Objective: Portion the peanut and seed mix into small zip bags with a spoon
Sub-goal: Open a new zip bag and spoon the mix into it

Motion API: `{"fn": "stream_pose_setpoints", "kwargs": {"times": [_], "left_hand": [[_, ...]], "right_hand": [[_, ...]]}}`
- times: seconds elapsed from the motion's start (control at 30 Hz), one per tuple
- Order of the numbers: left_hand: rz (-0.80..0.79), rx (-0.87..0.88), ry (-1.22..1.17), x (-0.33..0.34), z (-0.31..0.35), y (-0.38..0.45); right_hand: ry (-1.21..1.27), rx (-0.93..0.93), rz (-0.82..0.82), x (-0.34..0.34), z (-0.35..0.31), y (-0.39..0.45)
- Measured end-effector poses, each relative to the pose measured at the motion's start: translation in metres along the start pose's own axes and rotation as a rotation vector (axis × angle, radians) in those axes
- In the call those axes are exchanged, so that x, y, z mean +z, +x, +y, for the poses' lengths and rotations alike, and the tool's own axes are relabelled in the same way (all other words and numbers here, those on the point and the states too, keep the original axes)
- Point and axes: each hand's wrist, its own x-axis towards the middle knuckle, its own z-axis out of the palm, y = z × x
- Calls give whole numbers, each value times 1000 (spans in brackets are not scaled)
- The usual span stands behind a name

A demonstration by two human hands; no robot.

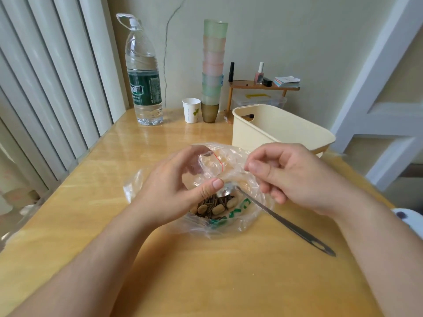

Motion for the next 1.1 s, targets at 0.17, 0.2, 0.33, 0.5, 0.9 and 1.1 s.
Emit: {"fn": "stream_pose_setpoints", "kwargs": {"times": [0.17, 0.2, 0.33, 0.5, 0.9, 1.1], "left_hand": [[-123, -72, -59, 3, -4, 0], [-145, -85, -61, 3, -5, 0], [-194, -157, -160, -4, -5, -1], [-424, -255, -309, -22, -11, 0], [-334, -288, -411, -41, -5, 2], [-452, -374, -278, -37, -2, 0]], "right_hand": [[-738, 48, -143, -27, 45, -31], [-849, 44, -182, -24, 55, -31], [-994, -24, -239, -16, 75, -24], [-1037, -223, -279, -3, 77, -25], [-809, -527, 416, 31, 12, -5], [-733, -460, 427, 53, -27, 0]]}}
